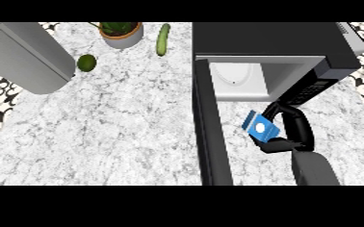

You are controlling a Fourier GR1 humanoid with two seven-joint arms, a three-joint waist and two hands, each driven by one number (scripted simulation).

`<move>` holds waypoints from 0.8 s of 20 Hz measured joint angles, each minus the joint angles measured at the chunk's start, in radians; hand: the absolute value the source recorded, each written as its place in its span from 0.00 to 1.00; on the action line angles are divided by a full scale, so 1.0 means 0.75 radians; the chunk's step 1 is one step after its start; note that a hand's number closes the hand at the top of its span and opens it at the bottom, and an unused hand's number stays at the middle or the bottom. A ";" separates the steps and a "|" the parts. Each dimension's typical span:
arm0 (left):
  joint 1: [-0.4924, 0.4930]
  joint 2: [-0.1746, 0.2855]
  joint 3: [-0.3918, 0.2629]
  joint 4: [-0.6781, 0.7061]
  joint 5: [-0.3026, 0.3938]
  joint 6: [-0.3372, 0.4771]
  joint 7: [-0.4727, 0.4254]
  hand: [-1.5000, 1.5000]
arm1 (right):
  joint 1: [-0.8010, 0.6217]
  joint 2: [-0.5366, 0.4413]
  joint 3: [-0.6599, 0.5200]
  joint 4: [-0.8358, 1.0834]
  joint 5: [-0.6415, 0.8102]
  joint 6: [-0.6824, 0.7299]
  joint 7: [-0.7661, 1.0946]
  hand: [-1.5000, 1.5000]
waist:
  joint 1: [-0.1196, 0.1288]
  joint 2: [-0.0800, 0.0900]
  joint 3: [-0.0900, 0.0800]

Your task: Pick up the milk, place it into the microwave and close the microwave

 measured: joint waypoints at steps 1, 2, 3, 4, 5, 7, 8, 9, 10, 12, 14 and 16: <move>-0.005 -0.001 0.004 0.000 0.002 -0.001 0.004 0.00 | -0.021 -0.002 -0.002 -0.035 -0.009 -0.003 0.048 1.00 | 0.000 0.001 0.000; -0.005 -0.002 0.001 0.002 0.002 0.003 0.002 0.00 | -0.012 0.006 0.007 -0.093 -0.012 -0.012 0.091 1.00 | -0.001 0.001 0.000; -0.008 -0.002 0.003 0.005 0.003 0.002 -0.005 0.00 | -0.017 0.019 0.018 -0.138 -0.012 -0.025 0.138 1.00 | -0.001 0.001 0.000; -0.026 0.003 0.017 0.009 0.008 0.002 0.008 0.00 | -0.043 0.021 0.022 -0.146 -0.005 -0.040 0.166 1.00 | 0.000 0.002 0.000; -0.020 0.002 0.021 0.008 0.011 -0.002 0.006 0.00 | -0.066 0.023 0.024 -0.161 -0.001 -0.055 0.203 1.00 | 0.002 0.003 0.000; -0.031 0.003 0.030 0.008 0.018 -0.002 0.028 0.00 | -0.100 0.040 0.038 -0.205 0.014 -0.096 0.266 1.00 | 0.003 0.004 0.001; -0.044 0.011 0.043 0.007 0.024 -0.001 0.043 0.00 | -0.129 0.048 0.044 -0.191 0.033 -0.126 0.279 1.00 | 0.005 0.005 0.001; -0.026 0.010 0.040 0.004 0.028 -0.010 0.048 0.00 | -0.151 0.061 0.053 -0.176 0.059 -0.167 0.289 1.00 | 0.011 0.005 0.001; -0.039 0.017 0.051 0.004 0.031 -0.007 0.058 0.00 | -0.188 0.060 0.059 -0.162 0.087 -0.202 0.316 1.00 | 0.013 0.007 0.001; -0.039 0.009 0.048 0.008 0.033 -0.014 0.042 0.00 | -0.253 0.063 0.072 -0.134 0.135 -0.260 0.372 1.00 | 0.017 0.007 0.001; -0.057 0.007 0.056 0.014 0.035 -0.019 0.045 0.00 | -0.330 0.055 0.081 -0.077 0.183 -0.305 0.415 1.00 | 0.020 0.009 0.001; -0.081 0.018 0.085 0.027 0.054 -0.027 0.051 0.00 | -0.379 0.055 0.078 -0.002 0.220 -0.363 0.386 1.00 | 0.018 0.006 0.003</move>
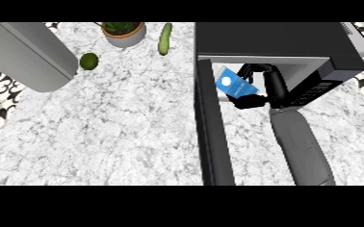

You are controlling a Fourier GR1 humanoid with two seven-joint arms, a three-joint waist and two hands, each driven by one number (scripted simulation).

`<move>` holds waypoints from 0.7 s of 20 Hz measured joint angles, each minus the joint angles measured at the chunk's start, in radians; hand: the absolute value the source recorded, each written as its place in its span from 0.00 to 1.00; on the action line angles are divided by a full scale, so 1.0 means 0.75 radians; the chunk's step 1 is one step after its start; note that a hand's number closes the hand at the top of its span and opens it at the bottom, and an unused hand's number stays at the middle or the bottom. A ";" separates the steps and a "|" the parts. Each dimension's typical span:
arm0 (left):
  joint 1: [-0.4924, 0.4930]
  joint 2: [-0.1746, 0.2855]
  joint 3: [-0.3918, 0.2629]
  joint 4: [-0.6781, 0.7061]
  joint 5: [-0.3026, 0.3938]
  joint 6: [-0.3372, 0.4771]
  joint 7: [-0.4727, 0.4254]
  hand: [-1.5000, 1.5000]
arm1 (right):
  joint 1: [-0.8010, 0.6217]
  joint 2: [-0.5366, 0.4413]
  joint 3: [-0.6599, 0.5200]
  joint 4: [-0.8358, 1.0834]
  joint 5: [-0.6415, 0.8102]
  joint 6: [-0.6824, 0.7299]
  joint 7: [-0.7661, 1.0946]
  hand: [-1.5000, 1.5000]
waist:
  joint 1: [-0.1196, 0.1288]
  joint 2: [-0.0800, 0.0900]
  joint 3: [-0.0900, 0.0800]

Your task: Pick up the milk, place it into the microwave and close the microwave

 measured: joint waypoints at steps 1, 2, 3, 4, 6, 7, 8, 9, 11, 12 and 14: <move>0.002 -0.003 0.001 0.000 0.005 -0.010 -0.002 0.00 | -0.033 -0.001 -0.009 0.045 0.015 -0.034 -0.007 1.00 | 0.003 0.000 0.001; -0.008 -0.005 0.000 0.001 0.006 -0.012 0.000 0.00 | -0.077 -0.004 -0.017 0.101 0.031 -0.062 0.000 1.00 | 0.006 0.003 0.002; -0.008 -0.009 -0.001 0.001 0.007 -0.018 0.000 0.00 | -0.125 -0.014 -0.030 0.163 0.042 -0.082 0.003 1.00 | 0.013 0.007 0.003; -0.006 -0.007 0.006 0.000 0.014 -0.027 0.001 0.00 | -0.165 -0.018 -0.038 0.219 0.056 -0.109 0.004 1.00 | 0.018 0.009 0.002; -0.012 -0.011 0.005 0.003 0.017 -0.036 0.002 0.00 | -0.245 -0.027 -0.061 0.337 0.078 -0.165 -0.017 1.00 | 0.029 0.014 0.002; -0.020 -0.009 0.011 0.004 0.022 -0.040 0.002 0.00 | -0.285 -0.029 -0.069 0.389 0.090 -0.195 -0.015 1.00 | 0.033 0.016 0.002; -0.022 -0.010 0.013 0.010 0.025 -0.052 -0.007 0.00 | -0.320 -0.035 -0.083 0.442 0.096 -0.222 -0.027 1.00 | 0.039 0.018 0.002; -0.041 -0.008 0.014 0.013 0.029 -0.048 -0.002 0.00 | -0.354 -0.031 -0.092 0.491 0.105 -0.258 -0.030 1.00 | 0.041 0.021 0.002; -0.056 -0.010 0.019 0.025 0.030 -0.052 -0.002 0.00 | -0.416 -0.042 -0.117 0.584 0.110 -0.294 -0.047 1.00 | 0.046 0.025 0.003; -0.062 -0.010 0.022 0.034 0.031 -0.058 -0.009 0.00 | -0.442 -0.052 -0.128 0.624 0.113 -0.315 -0.051 1.00 | 0.051 0.029 0.004; -0.062 -0.006 0.023 0.022 0.046 -0.067 -0.002 0.00 | -0.478 -0.076 -0.150 0.684 0.122 -0.377 -0.064 1.00 | 0.065 0.037 0.006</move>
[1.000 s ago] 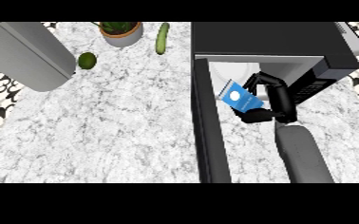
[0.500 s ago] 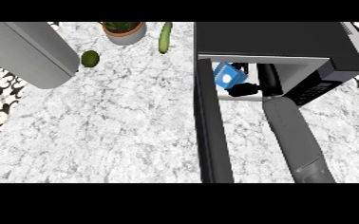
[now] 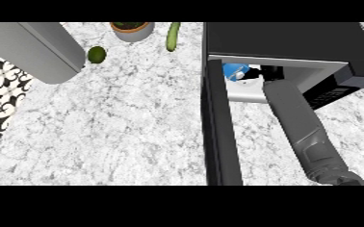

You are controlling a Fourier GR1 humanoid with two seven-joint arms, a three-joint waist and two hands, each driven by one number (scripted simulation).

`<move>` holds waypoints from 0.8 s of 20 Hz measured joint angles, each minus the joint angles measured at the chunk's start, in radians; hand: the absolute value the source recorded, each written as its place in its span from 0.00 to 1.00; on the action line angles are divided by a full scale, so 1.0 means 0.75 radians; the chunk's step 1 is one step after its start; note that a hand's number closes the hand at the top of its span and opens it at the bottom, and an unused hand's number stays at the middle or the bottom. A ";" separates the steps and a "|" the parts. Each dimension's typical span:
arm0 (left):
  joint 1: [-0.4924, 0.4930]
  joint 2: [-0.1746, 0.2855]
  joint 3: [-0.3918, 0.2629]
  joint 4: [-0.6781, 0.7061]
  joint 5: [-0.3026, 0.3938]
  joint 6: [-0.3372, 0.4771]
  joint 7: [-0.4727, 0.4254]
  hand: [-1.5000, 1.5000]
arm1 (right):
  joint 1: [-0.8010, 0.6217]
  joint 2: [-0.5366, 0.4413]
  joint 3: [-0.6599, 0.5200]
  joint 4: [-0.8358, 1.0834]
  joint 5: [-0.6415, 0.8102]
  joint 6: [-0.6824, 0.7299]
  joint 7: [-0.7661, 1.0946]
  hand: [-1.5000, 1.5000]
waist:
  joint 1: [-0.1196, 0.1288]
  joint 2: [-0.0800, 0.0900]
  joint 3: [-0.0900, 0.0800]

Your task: Pick up the milk, place it into the microwave and close the microwave

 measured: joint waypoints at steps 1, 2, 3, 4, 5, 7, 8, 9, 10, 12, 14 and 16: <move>0.008 -0.001 -0.004 -0.011 0.004 -0.002 0.008 0.00 | -0.016 -0.013 -0.007 0.028 0.007 -0.029 -0.003 1.00 | 0.007 0.003 0.001; 0.001 0.000 -0.002 -0.010 0.004 -0.002 0.008 0.00 | -0.030 -0.019 -0.014 0.049 0.014 -0.072 -0.008 1.00 | 0.013 0.008 0.002; -0.006 0.003 0.000 -0.001 0.004 -0.008 0.001 0.00 | -0.040 -0.027 -0.016 0.070 0.025 -0.106 -0.022 1.00 | 0.017 0.011 0.003; -0.023 0.006 0.000 0.007 0.004 -0.004 0.004 0.00 | -0.052 -0.037 -0.013 0.089 0.039 -0.136 -0.035 1.00 | 0.019 0.015 0.004; -0.023 0.003 -0.004 0.003 0.005 -0.006 0.006 0.00 | -0.060 -0.047 -0.012 0.108 0.051 -0.164 -0.048 1.00 | 0.023 0.017 0.004; -0.037 0.014 -0.002 0.000 0.017 -0.002 0.024 0.00 | -0.076 -0.066 -0.013 0.142 0.069 -0.217 -0.071 1.00 | 0.031 0.023 0.004; -0.045 0.019 -0.001 0.005 0.021 -0.003 0.026 0.00 | -0.083 -0.078 -0.014 0.160 0.077 -0.237 -0.080 1.00 | 0.036 0.026 0.004; -0.058 0.023 0.002 0.007 0.024 0.000 0.029 0.00 | -0.089 -0.083 -0.014 0.175 0.085 -0.263 -0.090 1.00 | 0.038 0.027 0.003; -0.072 0.030 0.004 0.010 0.029 0.006 0.039 0.00 | -0.096 -0.088 -0.012 0.190 0.096 -0.289 -0.098 1.00 | 0.038 0.028 0.002; -0.095 0.037 0.001 0.026 0.029 0.005 0.042 0.00 | -0.113 -0.114 -0.005 0.225 0.119 -0.325 -0.094 1.00 | 0.049 0.035 0.001; -0.101 0.035 -0.006 0.025 0.025 0.008 0.049 0.00 | -0.129 -0.137 -0.006 0.263 0.134 -0.367 -0.065 0.00 | 0.060 0.037 0.000; -0.121 0.046 -0.001 0.036 0.024 0.009 0.053 0.00 | -0.133 -0.155 -0.004 0.297 0.154 -0.444 -0.021 0.00 | 0.066 0.042 -0.001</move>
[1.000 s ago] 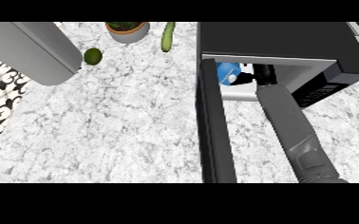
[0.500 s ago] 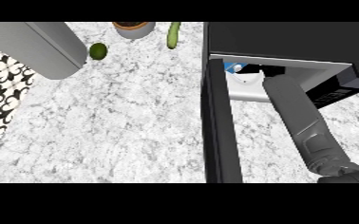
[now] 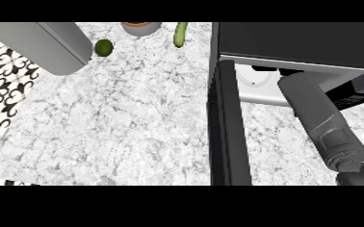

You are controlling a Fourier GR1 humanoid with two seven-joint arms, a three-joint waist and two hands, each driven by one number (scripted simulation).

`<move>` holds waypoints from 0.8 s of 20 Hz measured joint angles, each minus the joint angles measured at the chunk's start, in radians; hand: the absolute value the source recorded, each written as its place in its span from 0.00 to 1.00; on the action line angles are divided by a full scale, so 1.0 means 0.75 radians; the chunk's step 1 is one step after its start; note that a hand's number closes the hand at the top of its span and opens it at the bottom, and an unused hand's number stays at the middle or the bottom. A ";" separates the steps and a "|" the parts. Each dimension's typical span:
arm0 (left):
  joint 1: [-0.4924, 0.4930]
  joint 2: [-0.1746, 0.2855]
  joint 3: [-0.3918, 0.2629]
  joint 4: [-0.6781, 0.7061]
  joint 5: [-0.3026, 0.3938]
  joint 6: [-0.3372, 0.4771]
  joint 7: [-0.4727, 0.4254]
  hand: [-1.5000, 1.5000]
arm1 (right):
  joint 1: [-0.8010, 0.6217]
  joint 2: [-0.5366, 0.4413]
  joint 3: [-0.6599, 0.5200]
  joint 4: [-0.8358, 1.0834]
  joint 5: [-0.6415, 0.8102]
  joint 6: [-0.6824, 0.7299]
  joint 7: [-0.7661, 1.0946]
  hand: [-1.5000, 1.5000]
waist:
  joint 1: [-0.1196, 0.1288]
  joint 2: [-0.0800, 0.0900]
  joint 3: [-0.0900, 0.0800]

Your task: Pick up the milk, place it into the microwave and close the microwave

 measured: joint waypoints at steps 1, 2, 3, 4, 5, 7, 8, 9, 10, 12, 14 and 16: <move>-0.007 0.002 0.001 0.002 -0.006 0.001 -0.002 0.00 | 0.008 -0.023 0.001 0.026 0.012 -0.047 0.044 0.00 | 0.002 0.004 -0.001; -0.014 0.005 0.005 0.005 -0.011 0.004 -0.001 0.00 | 0.013 -0.041 0.005 0.054 0.026 -0.094 0.092 0.00 | 0.003 0.007 -0.002; -0.021 0.009 0.005 0.007 -0.017 0.005 0.001 0.00 | 0.010 -0.048 0.009 0.071 0.037 -0.130 0.123 0.00 | 0.008 0.008 -0.003; -0.036 0.012 0.006 0.011 -0.030 0.012 0.002 0.00 | 0.005 -0.051 0.016 0.080 0.046 -0.141 0.131 0.00 | 0.008 0.009 -0.001; -0.044 0.019 0.011 0.011 -0.038 0.017 0.008 0.00 | 0.000 -0.051 0.018 0.078 0.049 -0.135 0.118 0.00 | 0.007 0.008 0.000; -0.062 0.019 0.011 0.023 -0.053 0.027 0.012 0.00 | -0.006 -0.048 0.019 0.069 0.050 -0.108 0.077 0.00 | 0.005 0.006 0.002; -0.066 0.019 0.006 0.034 -0.060 0.023 0.010 0.00 | -0.011 -0.048 0.020 0.069 0.051 -0.099 0.065 0.00 | 0.009 0.007 0.002; -0.069 0.024 0.007 0.040 -0.063 0.015 0.005 0.00 | -0.014 -0.044 0.021 0.070 0.052 -0.093 0.056 0.00 | 0.015 0.007 0.002; -0.073 0.026 0.004 0.042 -0.068 0.014 0.008 0.00 | -0.022 -0.044 0.021 0.070 0.052 -0.077 0.042 0.00 | 0.018 0.007 0.002; -0.088 0.040 -0.004 0.055 -0.076 0.002 0.012 0.00 | -0.037 -0.038 0.020 0.072 0.050 -0.043 0.019 0.00 | 0.018 0.008 0.003; -0.092 0.046 -0.021 0.065 -0.089 -0.013 0.017 0.00 | -0.049 -0.032 0.013 0.071 0.042 0.002 -0.011 0.00 | 0.015 0.005 0.003; -0.102 0.046 -0.043 0.071 -0.107 -0.023 0.019 0.00 | -0.055 -0.020 0.004 0.071 0.032 0.034 -0.040 0.00 | 0.013 0.005 0.003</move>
